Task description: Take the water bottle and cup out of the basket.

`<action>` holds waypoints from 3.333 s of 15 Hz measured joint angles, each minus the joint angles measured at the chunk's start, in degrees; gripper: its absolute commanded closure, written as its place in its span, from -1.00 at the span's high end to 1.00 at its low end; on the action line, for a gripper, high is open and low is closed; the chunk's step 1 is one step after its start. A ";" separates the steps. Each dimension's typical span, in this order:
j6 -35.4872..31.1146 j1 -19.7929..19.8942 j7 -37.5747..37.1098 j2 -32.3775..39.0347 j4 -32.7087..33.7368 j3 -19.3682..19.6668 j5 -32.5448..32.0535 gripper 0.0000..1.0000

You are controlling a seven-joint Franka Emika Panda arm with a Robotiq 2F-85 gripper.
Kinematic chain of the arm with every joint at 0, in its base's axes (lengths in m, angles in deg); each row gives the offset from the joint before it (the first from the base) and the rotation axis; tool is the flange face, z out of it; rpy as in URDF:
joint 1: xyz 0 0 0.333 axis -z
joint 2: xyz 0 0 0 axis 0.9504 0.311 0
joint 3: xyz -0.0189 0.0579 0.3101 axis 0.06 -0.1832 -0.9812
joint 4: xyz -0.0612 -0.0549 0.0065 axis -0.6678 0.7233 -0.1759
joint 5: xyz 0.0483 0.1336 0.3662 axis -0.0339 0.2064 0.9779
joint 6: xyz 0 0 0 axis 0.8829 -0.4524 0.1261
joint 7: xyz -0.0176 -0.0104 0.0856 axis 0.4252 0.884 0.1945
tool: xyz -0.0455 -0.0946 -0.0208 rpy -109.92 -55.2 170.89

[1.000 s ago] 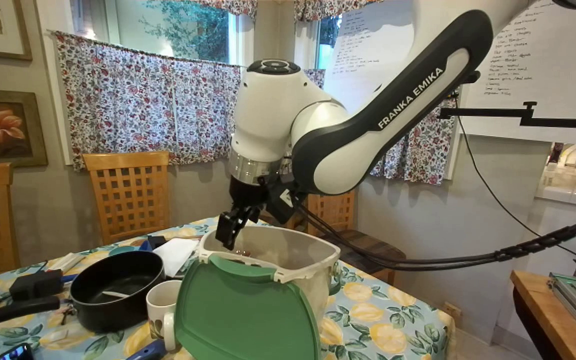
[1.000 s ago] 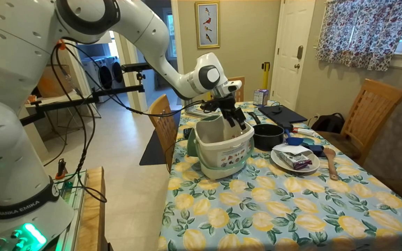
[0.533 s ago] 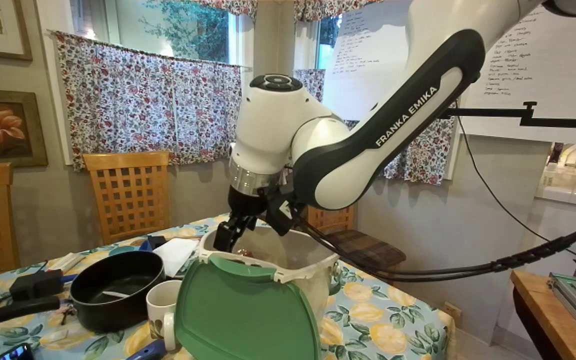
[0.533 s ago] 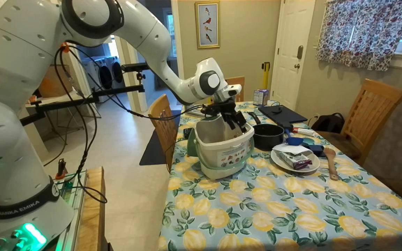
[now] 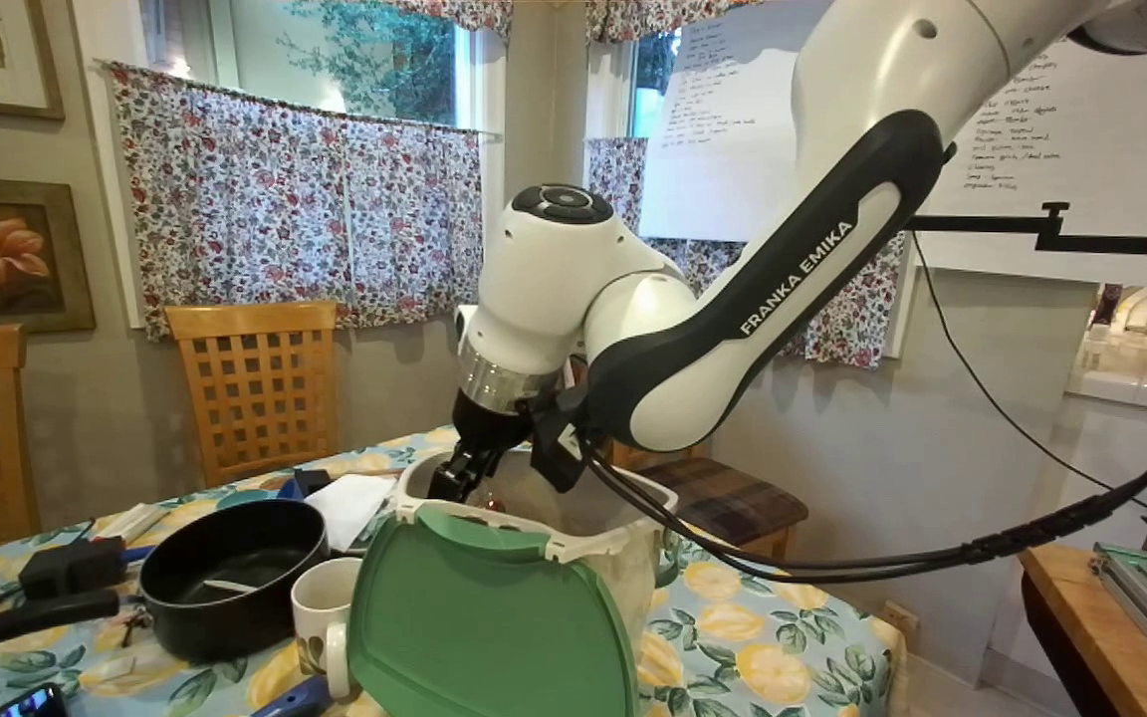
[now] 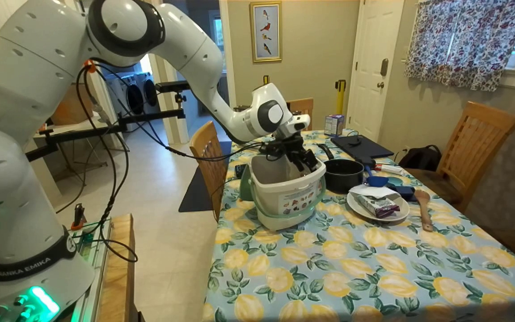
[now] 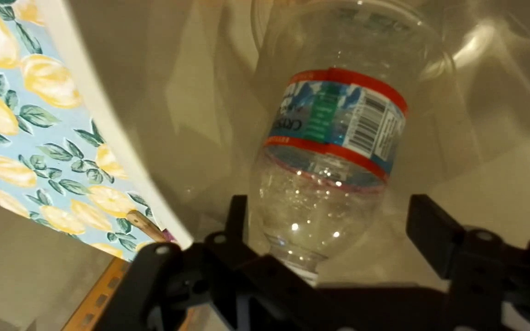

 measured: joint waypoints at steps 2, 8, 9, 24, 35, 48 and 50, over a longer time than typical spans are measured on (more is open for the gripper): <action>-0.41 0.11 0.67 0.47 0.05 0.04 0.02 -0.14; -0.62 0.53 1.50 0.49 0.18 -0.18 0.84 -0.60; -0.65 0.69 1.64 0.39 0.18 -0.40 1.18 -0.67; -6.77 -4.21 -1.56 -10.53 -4.71 4.33 2.06 -0.85; -10.57 -21.91 -16.47 -20.66 -15.47 25.96 -5.78 -0.85; -10.80 -47.09 -38.88 -20.74 -23.27 60.27 -14.43 -0.85; -10.79 -48.91 -39.08 -20.23 -25.21 62.63 -12.59 -0.85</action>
